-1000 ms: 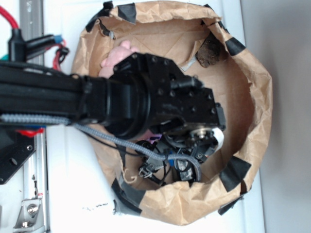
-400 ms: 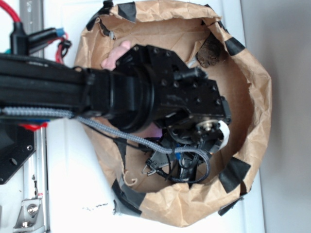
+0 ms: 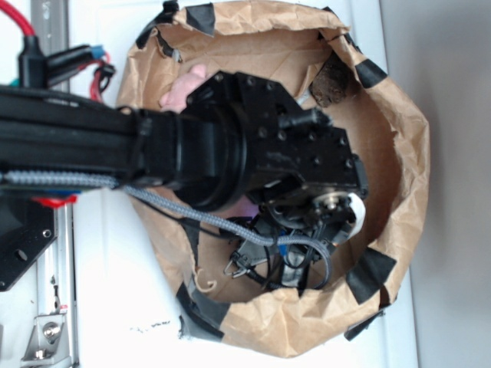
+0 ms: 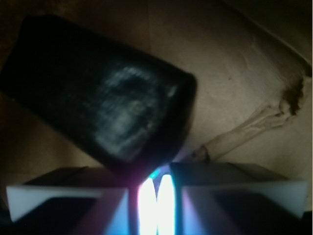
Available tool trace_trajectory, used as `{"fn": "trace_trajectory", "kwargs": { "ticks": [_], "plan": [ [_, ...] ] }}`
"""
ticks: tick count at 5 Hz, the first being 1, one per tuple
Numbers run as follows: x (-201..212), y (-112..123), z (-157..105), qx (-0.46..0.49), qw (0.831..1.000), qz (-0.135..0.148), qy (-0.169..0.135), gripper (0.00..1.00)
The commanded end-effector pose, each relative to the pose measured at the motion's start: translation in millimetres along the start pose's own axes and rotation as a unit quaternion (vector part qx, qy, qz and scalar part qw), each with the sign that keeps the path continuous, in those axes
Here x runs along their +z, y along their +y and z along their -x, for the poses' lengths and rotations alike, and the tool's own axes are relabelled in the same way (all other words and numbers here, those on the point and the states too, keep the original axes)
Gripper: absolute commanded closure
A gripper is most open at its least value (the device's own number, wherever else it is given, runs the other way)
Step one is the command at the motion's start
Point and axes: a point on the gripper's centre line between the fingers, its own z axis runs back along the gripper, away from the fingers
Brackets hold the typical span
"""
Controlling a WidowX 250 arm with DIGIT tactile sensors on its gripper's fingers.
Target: Grab the black box.
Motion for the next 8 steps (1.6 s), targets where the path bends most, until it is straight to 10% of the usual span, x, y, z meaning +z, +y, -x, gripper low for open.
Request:
{"fn": "trace_trajectory", "kwargs": {
  "ticks": [1, 3, 4, 8],
  "plan": [
    [19, 0, -6, -0.051, 0.997, -0.048, -0.032, 0.00],
    [51, 1, -5, -0.101, 0.988, -0.074, -0.092, 0.00],
    [51, -6, -4, -0.122, 0.989, -0.038, -0.077, 0.00],
    [42, -14, -16, -0.271, 0.956, -0.069, -0.092, 0.00]
  ]
}}
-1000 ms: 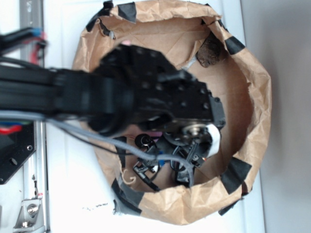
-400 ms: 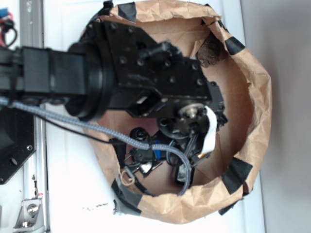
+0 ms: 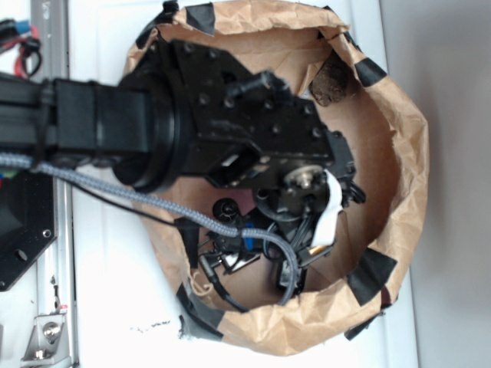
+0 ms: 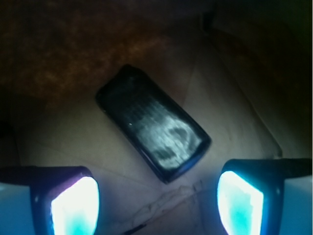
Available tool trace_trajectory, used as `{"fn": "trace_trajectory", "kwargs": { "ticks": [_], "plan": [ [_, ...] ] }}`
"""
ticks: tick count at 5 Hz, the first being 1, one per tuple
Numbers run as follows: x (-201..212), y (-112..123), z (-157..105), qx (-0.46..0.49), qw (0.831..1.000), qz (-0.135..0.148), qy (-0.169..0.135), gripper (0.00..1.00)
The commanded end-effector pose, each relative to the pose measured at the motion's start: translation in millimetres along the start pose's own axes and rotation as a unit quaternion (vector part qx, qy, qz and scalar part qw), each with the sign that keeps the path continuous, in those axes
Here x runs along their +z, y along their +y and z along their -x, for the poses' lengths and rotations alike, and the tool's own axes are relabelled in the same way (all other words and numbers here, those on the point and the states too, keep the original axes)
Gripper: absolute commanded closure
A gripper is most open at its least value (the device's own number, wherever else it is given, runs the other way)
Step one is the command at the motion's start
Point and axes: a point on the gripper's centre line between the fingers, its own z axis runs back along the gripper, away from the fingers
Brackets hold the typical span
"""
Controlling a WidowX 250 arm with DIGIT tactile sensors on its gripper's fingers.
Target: Grab the black box.
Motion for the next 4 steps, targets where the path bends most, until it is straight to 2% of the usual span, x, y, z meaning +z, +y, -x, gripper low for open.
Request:
{"fn": "trace_trajectory", "kwargs": {
  "ticks": [1, 2, 3, 4],
  "plan": [
    [12, -1, -22, -0.116, 0.993, -0.035, -0.014, 0.00],
    [4, 2, -27, -0.120, 0.991, -0.048, -0.023, 0.00],
    [-9, 4, -33, -0.111, 0.992, -0.054, -0.016, 0.00],
    [-36, 1, -30, -0.112, 0.992, -0.045, 0.020, 0.00]
  ]
}}
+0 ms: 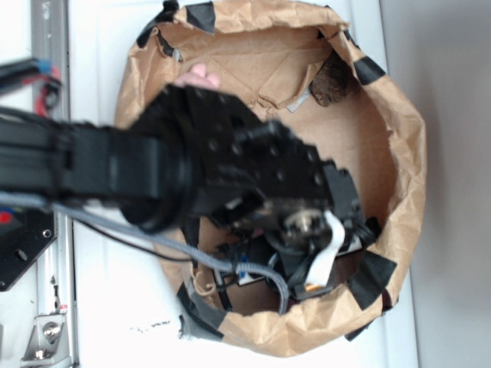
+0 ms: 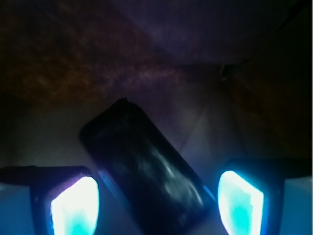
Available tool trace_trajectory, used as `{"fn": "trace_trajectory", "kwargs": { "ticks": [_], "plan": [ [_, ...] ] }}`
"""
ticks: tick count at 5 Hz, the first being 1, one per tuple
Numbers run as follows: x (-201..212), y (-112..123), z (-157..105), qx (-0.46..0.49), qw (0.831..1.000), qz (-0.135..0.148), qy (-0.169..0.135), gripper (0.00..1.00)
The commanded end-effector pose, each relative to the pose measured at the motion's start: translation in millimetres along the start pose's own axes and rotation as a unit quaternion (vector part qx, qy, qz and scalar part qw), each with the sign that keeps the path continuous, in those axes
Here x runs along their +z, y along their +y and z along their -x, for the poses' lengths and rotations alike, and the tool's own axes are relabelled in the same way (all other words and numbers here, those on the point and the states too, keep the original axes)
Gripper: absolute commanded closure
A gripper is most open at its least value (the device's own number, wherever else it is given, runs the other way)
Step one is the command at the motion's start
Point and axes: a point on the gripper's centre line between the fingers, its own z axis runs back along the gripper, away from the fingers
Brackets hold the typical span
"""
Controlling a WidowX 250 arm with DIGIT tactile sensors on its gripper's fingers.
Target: Grab the black box.
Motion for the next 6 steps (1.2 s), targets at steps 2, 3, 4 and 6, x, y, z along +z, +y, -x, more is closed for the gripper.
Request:
{"fn": "trace_trajectory", "kwargs": {
  "ticks": [2, 3, 4, 6],
  "plan": [
    [-8, -7, -1, 0.038, 0.999, 0.011, 0.011, 1.00],
    [5, 8, 5, 0.135, 0.991, -0.002, 0.016, 1.00],
    [35, 16, 17, 0.250, 0.968, -0.025, 0.030, 1.00],
    [105, -2, 57, 0.410, 0.910, -0.052, 0.045, 1.00]
  ]
}}
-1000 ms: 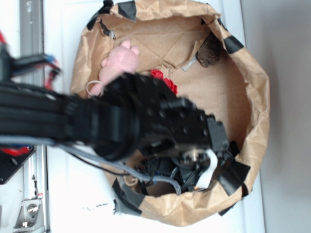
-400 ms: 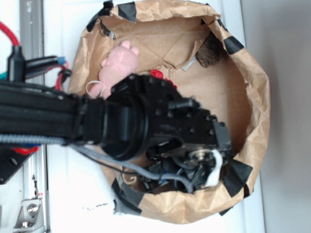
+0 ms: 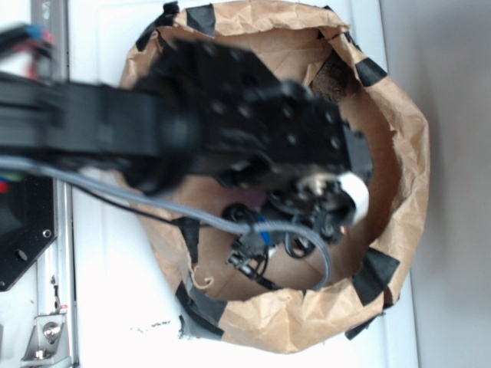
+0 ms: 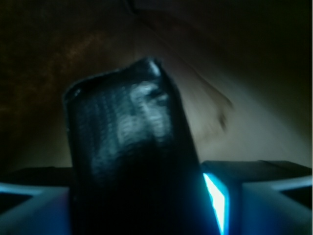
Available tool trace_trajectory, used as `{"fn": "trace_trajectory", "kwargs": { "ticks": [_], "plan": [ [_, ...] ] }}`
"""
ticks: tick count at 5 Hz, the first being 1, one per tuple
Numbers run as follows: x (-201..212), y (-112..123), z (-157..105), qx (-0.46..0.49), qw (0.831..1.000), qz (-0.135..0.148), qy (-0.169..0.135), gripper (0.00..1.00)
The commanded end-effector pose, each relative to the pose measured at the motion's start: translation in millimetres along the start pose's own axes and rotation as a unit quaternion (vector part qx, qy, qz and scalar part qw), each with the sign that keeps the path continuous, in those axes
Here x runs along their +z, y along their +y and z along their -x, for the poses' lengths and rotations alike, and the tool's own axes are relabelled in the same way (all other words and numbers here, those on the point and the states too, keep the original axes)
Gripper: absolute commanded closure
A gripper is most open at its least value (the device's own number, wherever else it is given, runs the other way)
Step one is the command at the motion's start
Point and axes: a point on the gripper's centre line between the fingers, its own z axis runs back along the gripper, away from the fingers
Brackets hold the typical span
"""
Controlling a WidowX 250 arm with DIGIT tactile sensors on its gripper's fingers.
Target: Grab the black box.
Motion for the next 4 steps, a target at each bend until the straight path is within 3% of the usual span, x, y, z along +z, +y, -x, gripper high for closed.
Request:
{"fn": "trace_trajectory", "kwargs": {
  "ticks": [1, 2, 3, 4],
  "plan": [
    [65, 5, 34, 0.164, 0.986, -0.013, 0.023, 1.00],
    [68, 0, 42, 0.188, 0.981, -0.041, 0.035, 1.00],
    [76, 5, 41, 0.213, 0.976, -0.034, -0.004, 1.00],
    [75, 8, 36, 0.220, 0.975, -0.036, -0.008, 1.00]
  ]
}}
